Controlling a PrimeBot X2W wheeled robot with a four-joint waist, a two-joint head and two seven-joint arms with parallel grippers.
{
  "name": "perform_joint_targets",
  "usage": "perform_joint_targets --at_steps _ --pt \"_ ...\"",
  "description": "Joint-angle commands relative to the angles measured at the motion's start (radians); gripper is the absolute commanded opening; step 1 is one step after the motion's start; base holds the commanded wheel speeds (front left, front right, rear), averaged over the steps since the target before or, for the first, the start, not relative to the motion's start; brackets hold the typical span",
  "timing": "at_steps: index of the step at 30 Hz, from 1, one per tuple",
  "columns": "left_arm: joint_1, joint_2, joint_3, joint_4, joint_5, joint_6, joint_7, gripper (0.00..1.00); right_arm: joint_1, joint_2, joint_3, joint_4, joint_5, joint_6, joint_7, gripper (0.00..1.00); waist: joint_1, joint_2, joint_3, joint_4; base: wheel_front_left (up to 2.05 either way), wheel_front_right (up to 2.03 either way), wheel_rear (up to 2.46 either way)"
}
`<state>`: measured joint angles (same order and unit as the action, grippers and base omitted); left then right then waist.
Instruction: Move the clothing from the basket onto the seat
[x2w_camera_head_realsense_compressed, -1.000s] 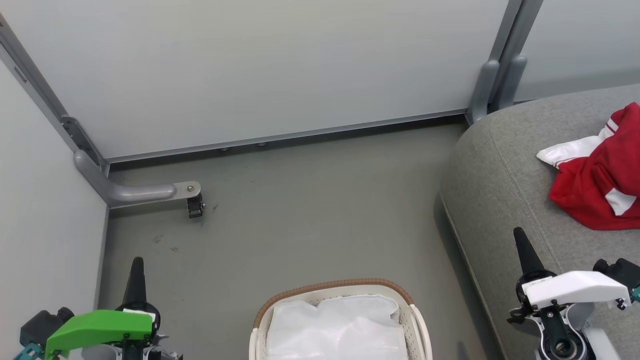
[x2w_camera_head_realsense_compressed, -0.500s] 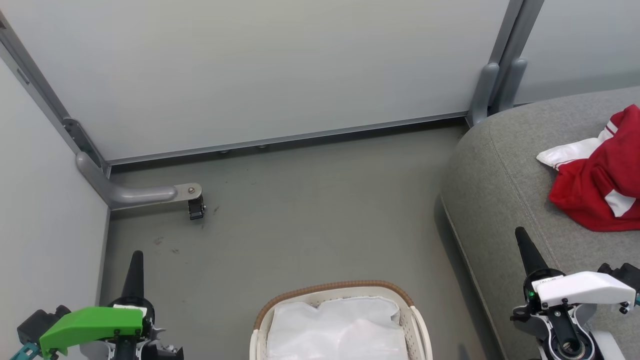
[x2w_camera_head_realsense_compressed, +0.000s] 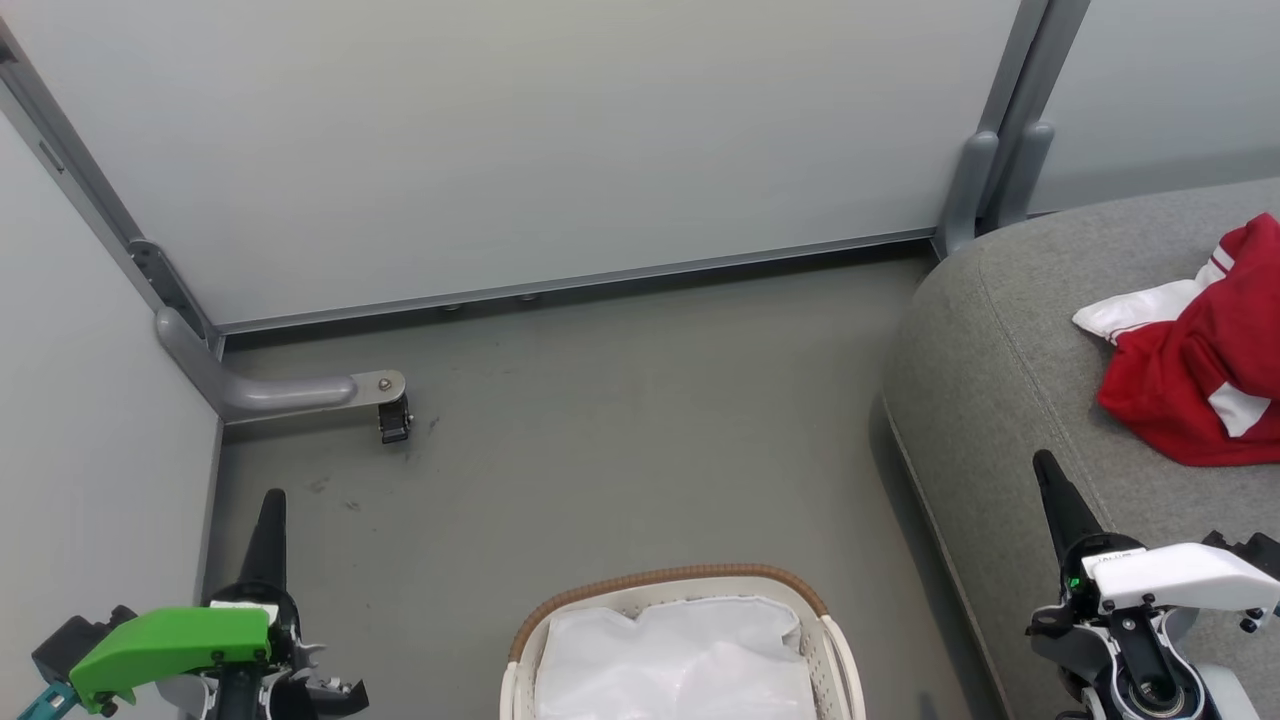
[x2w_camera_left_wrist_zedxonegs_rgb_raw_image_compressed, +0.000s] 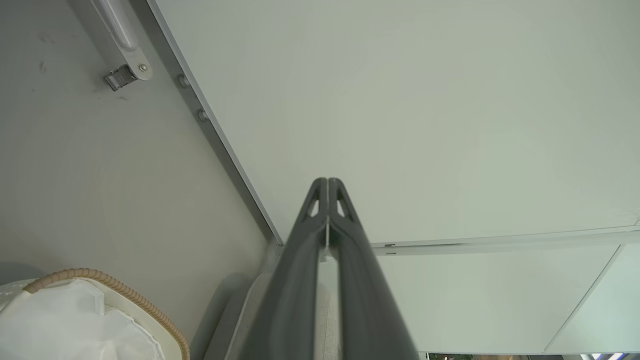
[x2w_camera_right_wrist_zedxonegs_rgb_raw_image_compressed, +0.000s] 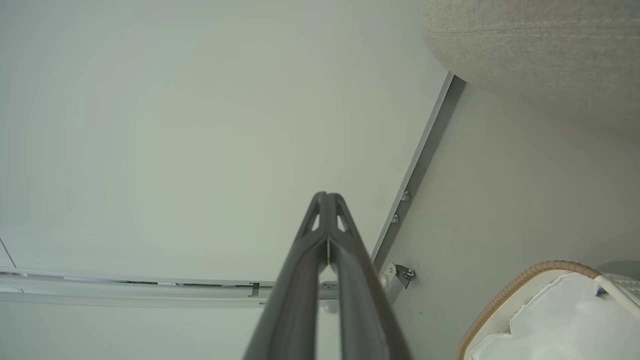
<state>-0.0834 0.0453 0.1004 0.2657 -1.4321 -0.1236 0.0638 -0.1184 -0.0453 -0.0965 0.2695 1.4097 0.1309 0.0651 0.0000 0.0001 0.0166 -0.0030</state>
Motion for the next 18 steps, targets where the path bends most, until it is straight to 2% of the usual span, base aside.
perform_joint_targets --at_steps 1,18 --pt "-0.024 0.007 0.006 -0.007 -0.02 -0.006 0.007 0.0 0.006 -0.006 -0.005 -0.009 0.022 0.0 0.006 0.0 0.0 -0.0001 -0.001 0.0 0.0 0.0 0.0" --pt "-0.031 0.008 0.013 -0.019 -0.133 -0.009 0.04 0.0 0.012 -0.007 -0.015 -0.022 0.15 0.0 0.039 0.0 0.0 -0.0001 -0.009 0.002 0.0 0.0 0.0"
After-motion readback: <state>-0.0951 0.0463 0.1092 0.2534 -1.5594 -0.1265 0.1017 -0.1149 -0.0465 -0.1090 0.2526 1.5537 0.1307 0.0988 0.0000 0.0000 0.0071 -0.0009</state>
